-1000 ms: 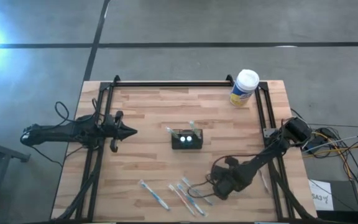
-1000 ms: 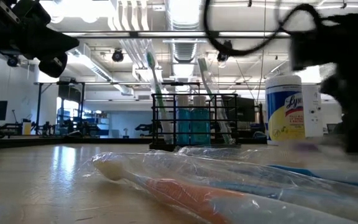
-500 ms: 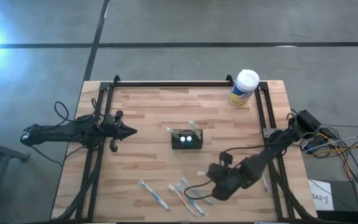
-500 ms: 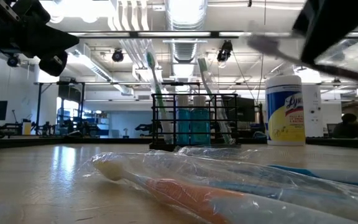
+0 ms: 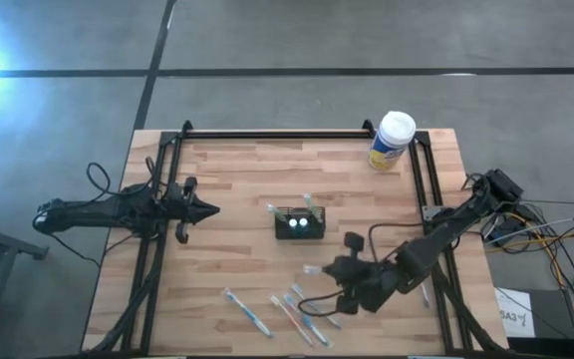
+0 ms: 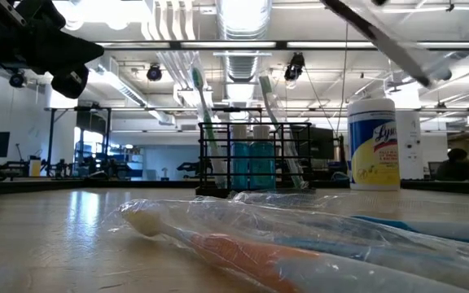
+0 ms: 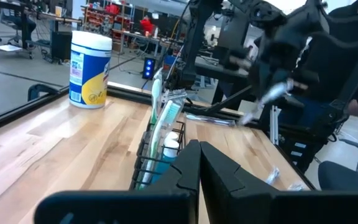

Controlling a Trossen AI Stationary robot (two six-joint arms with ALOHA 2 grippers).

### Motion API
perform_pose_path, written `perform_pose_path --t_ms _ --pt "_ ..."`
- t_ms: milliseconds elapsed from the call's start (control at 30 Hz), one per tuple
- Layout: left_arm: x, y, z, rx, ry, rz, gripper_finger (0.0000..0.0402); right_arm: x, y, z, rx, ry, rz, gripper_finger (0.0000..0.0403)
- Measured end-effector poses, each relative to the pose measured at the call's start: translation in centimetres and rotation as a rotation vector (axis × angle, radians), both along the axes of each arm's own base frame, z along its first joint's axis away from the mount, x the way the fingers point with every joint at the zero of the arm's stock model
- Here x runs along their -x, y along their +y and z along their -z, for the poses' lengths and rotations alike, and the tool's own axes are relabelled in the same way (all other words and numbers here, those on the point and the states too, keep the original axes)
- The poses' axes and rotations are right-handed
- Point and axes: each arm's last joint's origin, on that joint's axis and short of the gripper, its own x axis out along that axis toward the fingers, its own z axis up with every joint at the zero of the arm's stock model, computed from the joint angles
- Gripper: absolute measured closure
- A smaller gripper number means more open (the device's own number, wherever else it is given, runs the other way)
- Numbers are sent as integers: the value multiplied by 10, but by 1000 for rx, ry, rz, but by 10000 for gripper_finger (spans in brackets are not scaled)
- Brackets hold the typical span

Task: Pick & Place toothbrushing station
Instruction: Put the purple toothbrush into the black organizer

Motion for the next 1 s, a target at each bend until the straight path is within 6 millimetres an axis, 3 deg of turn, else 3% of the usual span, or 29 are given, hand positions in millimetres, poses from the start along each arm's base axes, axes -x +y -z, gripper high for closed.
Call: perform_pose_path --t_ms 167,367,533,767,1000 --pt "0 0 0 4 -5 0 392 14 -23 -19 125 -131 34 395" --pt "0 0 0 -5 -5 0 392 28 -48 -17 176 -435 -30 395" --pt "0 0 0 -6 -4 -1 392 40 -75 5 217 -623 10 395" --pt "0 0 1 -22 -1 -1 392 47 -111 45 194 -738 123 395" --pt "-1 1 7 -30 19 -19 392 39 -125 70 148 -766 133 395"
